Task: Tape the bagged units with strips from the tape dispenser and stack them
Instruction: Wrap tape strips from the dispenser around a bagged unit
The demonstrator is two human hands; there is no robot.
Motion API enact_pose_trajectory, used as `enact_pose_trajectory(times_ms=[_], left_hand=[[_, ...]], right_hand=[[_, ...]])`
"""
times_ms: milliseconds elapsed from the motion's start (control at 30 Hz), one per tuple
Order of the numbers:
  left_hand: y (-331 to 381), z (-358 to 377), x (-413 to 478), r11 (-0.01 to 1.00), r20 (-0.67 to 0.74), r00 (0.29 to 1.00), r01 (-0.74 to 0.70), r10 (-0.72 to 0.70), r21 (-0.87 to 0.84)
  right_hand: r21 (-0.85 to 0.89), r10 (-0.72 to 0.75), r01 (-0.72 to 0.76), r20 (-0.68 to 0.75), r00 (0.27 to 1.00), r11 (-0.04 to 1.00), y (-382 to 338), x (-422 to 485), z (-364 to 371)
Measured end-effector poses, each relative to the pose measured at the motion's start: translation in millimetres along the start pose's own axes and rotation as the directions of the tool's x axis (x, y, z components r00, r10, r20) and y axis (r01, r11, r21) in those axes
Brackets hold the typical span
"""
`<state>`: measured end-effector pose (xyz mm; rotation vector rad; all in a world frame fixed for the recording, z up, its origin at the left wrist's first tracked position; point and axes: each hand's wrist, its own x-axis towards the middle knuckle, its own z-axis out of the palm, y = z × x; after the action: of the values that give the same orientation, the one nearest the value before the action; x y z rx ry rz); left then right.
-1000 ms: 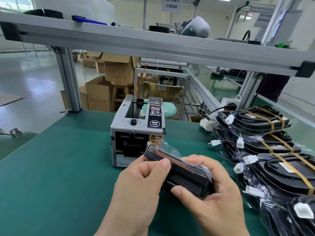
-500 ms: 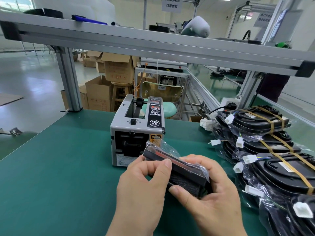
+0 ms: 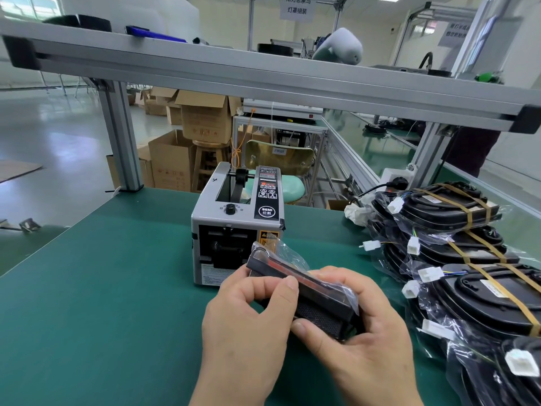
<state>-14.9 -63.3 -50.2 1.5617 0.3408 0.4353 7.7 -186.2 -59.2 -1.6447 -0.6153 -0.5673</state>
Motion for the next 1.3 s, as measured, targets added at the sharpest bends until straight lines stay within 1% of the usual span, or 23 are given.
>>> enact_pose_trajectory(times_ms=[67,167,233,300,333,433,500,567,633,733,833,900,933,967,1000,1067,1100,1133,1167,1200,1233,1267,1300], left_hand=[[-0.2,0.1,-0.1,0.999,-0.003,1.0,0.019,-0.019,-0.045],[-0.4,0.7,3.4,0.988,-0.055,0.994,0.088,-0.096,-0.127],[-0.9,1.5,6.8,0.963,-0.035,0.99,0.122,-0.134,-0.24],[-0.2,0.8,10.1,0.909,0.01,0.984,0.167,-0.176,-0.382],[0.0,-1.0,11.6,0.895,0.039,0.984,0.175,-0.175,-0.411],[-0.2,-3.7,16.2,0.913,0.168,0.98,0.165,-0.108,-0.373],[1.9,-4.1,18.0,0.934,0.28,0.958,0.154,-0.062,-0.323],[3.0,-5.3,19.3,0.925,0.34,0.939,0.17,-0.047,-0.34],[0.6,-6.6,22.2,0.936,0.325,0.945,0.141,-0.03,-0.324],[-0.4,-8.7,22.6,0.965,0.278,0.96,0.054,0.021,-0.257],[-0.1,-8.6,19.7,0.987,0.241,0.97,-0.005,0.044,-0.159],[-0.7,-10.5,21.7,0.989,0.241,0.97,0.011,0.025,-0.149],[-1.2,-12.4,23.8,0.98,0.256,0.967,0.05,0.001,-0.191],[-2.1,-15.2,26.0,0.961,0.274,0.961,0.107,-0.035,-0.255],[-3.3,-17.7,28.3,0.929,0.298,0.95,0.185,-0.087,-0.319],[-4.5,-21.7,30.6,0.865,0.347,0.919,0.32,-0.185,-0.386],[-5.7,-22.8,31.1,0.855,0.357,0.911,0.345,-0.206,-0.388],[-5.9,-22.6,30.8,0.859,0.359,0.909,0.348,-0.211,-0.375],[-6.0,-22.6,29.9,0.883,0.339,0.918,0.325,-0.207,-0.339],[-6.3,-23.7,29.3,0.93,0.273,0.945,0.255,-0.182,-0.266],[-5.4,-27.5,28.2,0.983,0.147,0.984,0.123,-0.103,-0.137],[-0.9,-33.4,26.4,0.998,0.061,0.996,-0.062,0.061,0.022],[7.4,-39.6,23.3,0.955,0.108,0.962,-0.263,0.25,0.138]], right_hand=[[-0.004,-0.001,0.001,-0.004,1.0,1.0,0.1,-0.4,0.1],[0.003,0.013,-0.013,-0.007,1.0,1.0,1.3,-0.8,-0.2],[0.009,0.015,-0.015,-0.01,1.0,1.0,2.2,-0.9,0.1],[0.022,0.022,-0.022,-0.018,1.0,1.0,3.2,-0.8,0.0],[0.035,0.032,-0.031,-0.02,0.999,0.999,3.1,-0.6,-0.5],[0.024,0.031,-0.031,0.005,1.0,0.999,0.8,0.3,-2.0],[0.028,0.035,-0.036,0.031,0.999,0.999,-0.7,0.3,-1.7],[0.049,0.064,-0.066,0.037,0.997,0.997,-0.6,0.4,-2.5],[0.061,0.081,-0.084,0.041,0.996,0.995,-1.0,1.1,-3.9],[0.102,0.111,-0.117,0.063,0.992,0.988,-2.5,1.6,-3.6],[0.104,0.088,-0.098,0.098,0.991,0.99,-4.5,1.6,-1.6],[0.088,0.084,-0.099,0.16,0.984,0.991,-7.9,2.7,-4.2],[0.089,0.098,-0.119,0.208,0.973,0.989,-8.2,3.4,-8.6],[0.058,0.125,-0.145,0.256,0.959,0.988,-7.5,4.8,-15.2],[-0.025,0.17,-0.17,0.295,0.94,0.985,-6.5,6.8,-21.5],[-0.262,0.272,-0.181,0.37,0.888,0.948,-4.4,11.1,-28.5],[-0.339,0.299,-0.167,0.389,0.871,0.926,-3.4,13.1,-27.8],[-0.364,0.307,-0.166,0.373,0.876,0.916,-2.3,14.1,-25.2],[-0.387,0.308,-0.166,0.339,0.889,0.907,-2.2,14.0,-22.2],[-0.433,0.3,-0.15,0.303,0.905,0.889,-1.4,12.1,-19.2],[-0.511,0.27,-0.099,0.273,0.923,0.854,-0.3,10.3,-17.0],[-0.591,0.219,-0.03,0.252,0.943,0.806,0.6,8.0,-16.5],[-0.65,0.155,0.039,0.239,0.959,0.759,-0.1,6.7,-16.8]])
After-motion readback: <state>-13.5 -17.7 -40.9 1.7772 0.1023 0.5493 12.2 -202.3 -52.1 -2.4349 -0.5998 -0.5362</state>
